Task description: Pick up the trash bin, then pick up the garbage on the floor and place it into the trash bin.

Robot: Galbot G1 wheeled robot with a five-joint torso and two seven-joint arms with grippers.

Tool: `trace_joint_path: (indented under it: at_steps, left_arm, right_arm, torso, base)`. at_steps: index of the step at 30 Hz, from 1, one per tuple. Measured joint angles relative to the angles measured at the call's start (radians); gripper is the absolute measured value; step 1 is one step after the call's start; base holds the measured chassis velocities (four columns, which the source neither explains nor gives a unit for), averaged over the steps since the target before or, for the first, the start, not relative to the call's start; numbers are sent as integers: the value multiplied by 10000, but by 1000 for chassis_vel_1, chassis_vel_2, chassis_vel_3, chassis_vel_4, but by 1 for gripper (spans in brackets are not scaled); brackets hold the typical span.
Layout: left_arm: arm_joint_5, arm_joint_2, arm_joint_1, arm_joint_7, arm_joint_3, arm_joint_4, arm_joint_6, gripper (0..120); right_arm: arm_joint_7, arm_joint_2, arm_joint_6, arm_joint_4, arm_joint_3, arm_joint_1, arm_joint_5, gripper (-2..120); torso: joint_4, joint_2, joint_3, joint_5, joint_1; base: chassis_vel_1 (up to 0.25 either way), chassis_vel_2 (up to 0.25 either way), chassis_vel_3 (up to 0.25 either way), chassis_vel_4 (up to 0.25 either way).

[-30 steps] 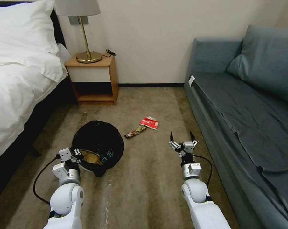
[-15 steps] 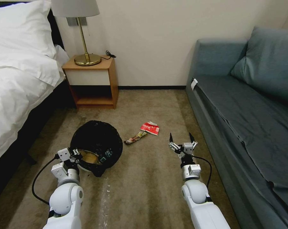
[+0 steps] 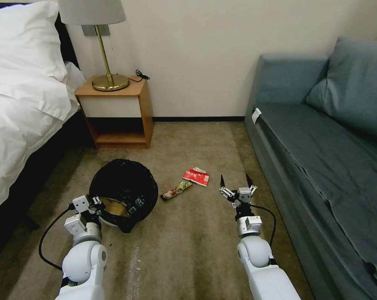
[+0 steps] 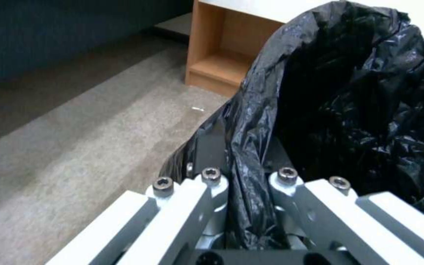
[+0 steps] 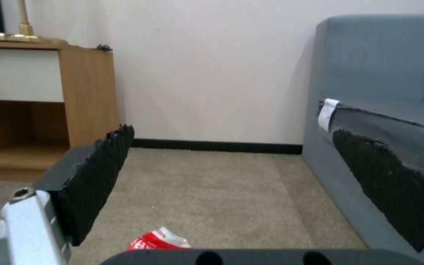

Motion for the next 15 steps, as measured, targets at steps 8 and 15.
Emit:
trace_joint_path:
  at_steps: [8,15]
  left_arm:
    - [20,7,64,-25,-55,-38,-5,4]
    - [29,14,83,-26,-93,-63,-9,4]
  right_arm:
    - [-60,-10,29,31,-23,5,2,100]
    - [-89,33,76,-34,-100,15,-22,100]
  torso:
    - [-1,0,0,0,1]
    - [0,0,0,-1,1]
  base:
    - [-134,119,128,-130]
    - [-128,139,127,-132]
